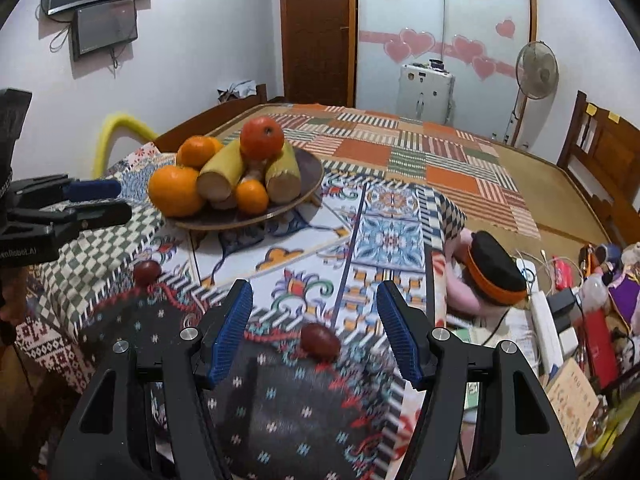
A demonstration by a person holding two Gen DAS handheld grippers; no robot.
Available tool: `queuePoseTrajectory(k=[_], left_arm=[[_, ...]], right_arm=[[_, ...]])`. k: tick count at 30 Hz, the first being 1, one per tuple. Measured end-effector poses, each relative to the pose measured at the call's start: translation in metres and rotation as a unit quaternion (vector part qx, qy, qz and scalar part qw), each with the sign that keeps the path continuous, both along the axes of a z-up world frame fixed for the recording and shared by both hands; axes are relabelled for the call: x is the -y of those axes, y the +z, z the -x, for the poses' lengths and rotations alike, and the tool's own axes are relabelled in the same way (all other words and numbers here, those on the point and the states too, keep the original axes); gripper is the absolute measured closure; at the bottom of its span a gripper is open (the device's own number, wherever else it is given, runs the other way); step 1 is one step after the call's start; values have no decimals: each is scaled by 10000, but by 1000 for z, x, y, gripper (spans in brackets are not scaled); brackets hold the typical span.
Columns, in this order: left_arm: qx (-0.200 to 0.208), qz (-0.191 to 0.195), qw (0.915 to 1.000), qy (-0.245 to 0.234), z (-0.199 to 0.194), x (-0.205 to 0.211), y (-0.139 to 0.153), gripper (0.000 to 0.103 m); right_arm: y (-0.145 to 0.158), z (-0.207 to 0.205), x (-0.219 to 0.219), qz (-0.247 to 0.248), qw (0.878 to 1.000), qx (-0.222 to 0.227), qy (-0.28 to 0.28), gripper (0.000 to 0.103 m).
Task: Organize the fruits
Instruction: 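Grasp a dark red grape with the right gripper while the left gripper grasps another grape, then place the grape on the plate with the right gripper while the left gripper places its grape there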
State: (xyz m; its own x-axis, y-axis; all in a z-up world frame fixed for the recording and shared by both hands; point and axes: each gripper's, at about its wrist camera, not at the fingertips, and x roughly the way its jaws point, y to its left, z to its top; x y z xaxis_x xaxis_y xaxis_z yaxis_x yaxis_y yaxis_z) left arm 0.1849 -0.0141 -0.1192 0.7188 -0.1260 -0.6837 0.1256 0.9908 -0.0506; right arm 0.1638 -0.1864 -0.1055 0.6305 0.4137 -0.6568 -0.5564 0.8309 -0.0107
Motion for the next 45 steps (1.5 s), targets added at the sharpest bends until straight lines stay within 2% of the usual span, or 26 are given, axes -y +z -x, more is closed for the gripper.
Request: queuePoseTrajectory(k=[7, 9, 13, 14, 18, 22, 25, 27, 30, 37, 45], left_arm=[[-286, 216, 9993, -76, 9, 1, -31, 50], [-314, 255, 9992, -63, 9, 0, -37, 56], [-405, 331, 9986, -124, 6, 1, -46, 67], [-424, 347, 9984, -165, 5, 2, -47, 70], [-368, 270, 9988, -199, 4, 5, -49, 71], [-323, 328, 9987, -216, 3, 5, -51, 76], [-286, 290, 9988, -288, 3, 9, -51, 82], [-266, 246, 9989, -313, 4, 11, -51, 84], [-272, 244, 9988, -326, 4, 10, -50, 86], [-160, 316, 9990, -261, 8, 1, -38, 87], [172, 444, 9987, -159, 6, -9, -10, 87]], right_arm=[[-17, 4, 0, 114, 9998, -138, -22, 42], [-22, 2, 0, 118, 9997, -224, -26, 42], [-28, -2, 1, 79, 9994, -317, -67, 54], [-30, -3, 1, 57, 9993, -358, -60, 54], [-33, -2, 0, 88, 9992, -384, 18, 55], [-34, 0, -2, 151, 9995, -295, 11, 69], [-34, -1, 0, 51, 9995, -298, -97, 74], [-34, -1, 1, 36, 9995, -270, -174, 81], [-32, -4, 6, -102, 9991, -359, -219, 82], [-26, -6, 3, -161, 9992, -350, -143, 82], [-2, -10, -10, -193, 9998, -29, 17, 82]])
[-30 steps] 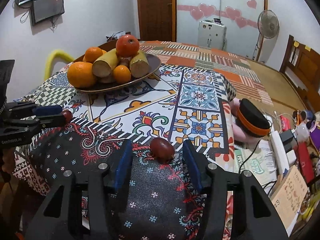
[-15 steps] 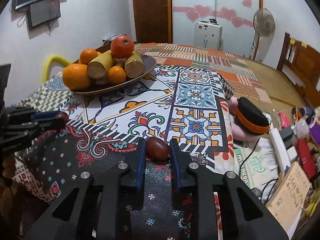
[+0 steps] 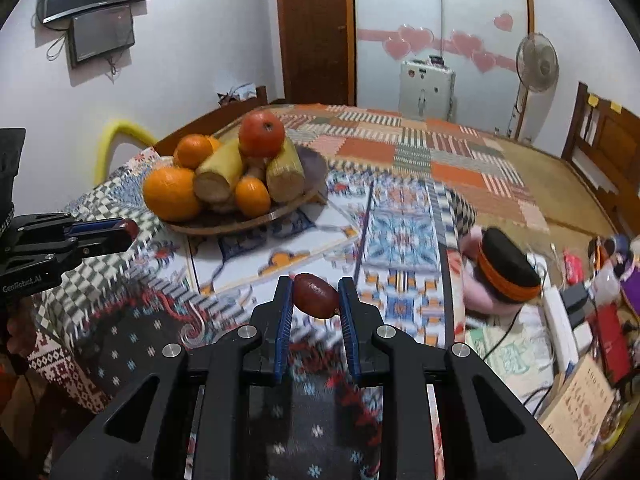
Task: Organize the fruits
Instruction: 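Place the grape on the plate with the right gripper while the left gripper places its grape there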
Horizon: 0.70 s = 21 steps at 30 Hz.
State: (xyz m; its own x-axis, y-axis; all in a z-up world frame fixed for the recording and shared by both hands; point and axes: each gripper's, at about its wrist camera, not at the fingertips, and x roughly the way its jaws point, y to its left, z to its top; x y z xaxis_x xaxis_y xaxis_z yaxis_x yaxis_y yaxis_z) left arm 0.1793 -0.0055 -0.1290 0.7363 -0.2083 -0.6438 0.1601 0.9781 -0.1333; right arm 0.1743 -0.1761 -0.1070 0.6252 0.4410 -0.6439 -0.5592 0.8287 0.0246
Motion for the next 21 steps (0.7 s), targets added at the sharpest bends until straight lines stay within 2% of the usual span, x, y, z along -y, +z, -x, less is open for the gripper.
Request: queuePoseTrajectory(k=[6, 11, 21], left_arm=[[266, -12, 9995, 160, -9, -11, 22, 87], [416, -51, 9988, 238, -21, -17, 34, 87], [489, -40, 9986, 196, -51, -17, 33, 87]], right_arm=[[22, -10, -14, -120, 9994, 295, 119, 82], [29, -18, -28, -180, 9986, 430, 237, 82], [25, -38, -60, -244, 9979, 400, 447, 82]])
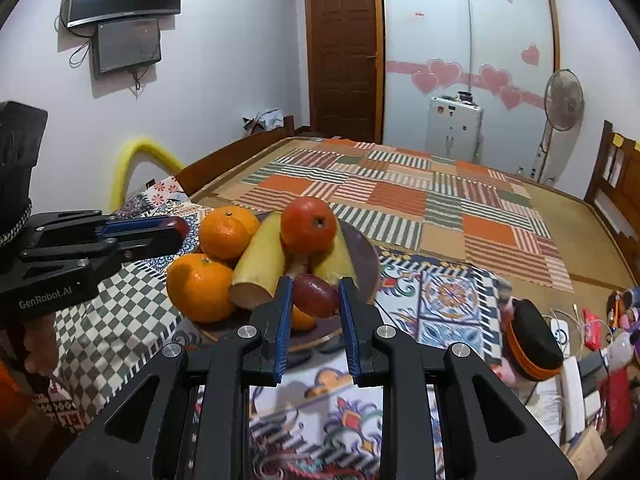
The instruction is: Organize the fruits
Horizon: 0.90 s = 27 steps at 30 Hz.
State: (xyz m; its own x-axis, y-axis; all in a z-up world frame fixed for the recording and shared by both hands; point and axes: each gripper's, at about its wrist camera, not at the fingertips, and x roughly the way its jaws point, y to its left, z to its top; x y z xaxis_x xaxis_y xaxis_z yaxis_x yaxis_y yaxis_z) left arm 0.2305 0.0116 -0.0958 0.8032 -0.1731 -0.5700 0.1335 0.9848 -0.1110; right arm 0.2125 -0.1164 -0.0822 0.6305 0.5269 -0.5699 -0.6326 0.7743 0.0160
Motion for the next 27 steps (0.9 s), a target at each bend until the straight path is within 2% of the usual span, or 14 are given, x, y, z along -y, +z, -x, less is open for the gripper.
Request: queuePoseTrajectory(k=[10, 18, 19, 20, 21, 22, 23, 27], left_arm=[[-44, -119, 9999, -83, -15, 6, -12, 87], [-62, -128, 9999, -29, -20, 7, -15, 86], [-87, -117, 9999, -25, -20, 7, -16, 86], [-120, -100, 9999, -19, -21, 7, -16, 81], [-156, -68, 9999, -27, -23, 7, -17, 72], [-175, 16, 9998, -54, -23, 6, -17, 68], [-162, 53, 9998, -35, -23, 5, -17, 65], [-81, -6, 10000, 39, -17, 5, -14, 65]], right_arm=[[-10, -25, -21, 221, 9997, -126, 65, 82], [-12, -32, -29, 218, 9995, -222, 69, 81], [-12, -33, -29, 228, 9994, -233, 77, 78], [-11, -33, -31, 243, 9994, -241, 87, 76], [-11, -33, -32, 249, 9994, -235, 77, 69], [-10, -33, -32, 231, 9995, -213, 52, 61], [-9, -32, -31, 187, 9996, -185, 45, 59], [-4, -27, -25, 99, 9999, -88, -26, 58]])
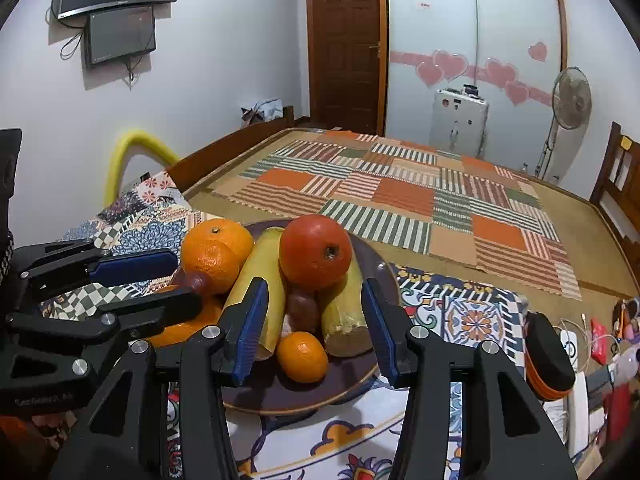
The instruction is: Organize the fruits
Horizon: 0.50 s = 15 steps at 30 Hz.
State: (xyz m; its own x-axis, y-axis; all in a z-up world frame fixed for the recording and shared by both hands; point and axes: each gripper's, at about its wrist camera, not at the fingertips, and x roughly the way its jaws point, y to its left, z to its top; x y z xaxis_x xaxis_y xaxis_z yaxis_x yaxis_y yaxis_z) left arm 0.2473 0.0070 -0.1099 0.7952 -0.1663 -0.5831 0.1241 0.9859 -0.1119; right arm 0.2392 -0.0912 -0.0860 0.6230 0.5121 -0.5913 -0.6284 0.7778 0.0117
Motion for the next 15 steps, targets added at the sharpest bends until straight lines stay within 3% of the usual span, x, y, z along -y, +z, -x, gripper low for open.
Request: queuePoseTrajectory(k=[7, 15], left_arm=[[337, 45, 9993, 159, 33, -6, 33, 65], [1190, -70, 9919, 450, 110, 5, 96, 65]], right_arm=[[31, 25, 20, -232, 9991, 312, -178, 58], [88, 95, 47, -738, 9921, 962, -320, 58]])
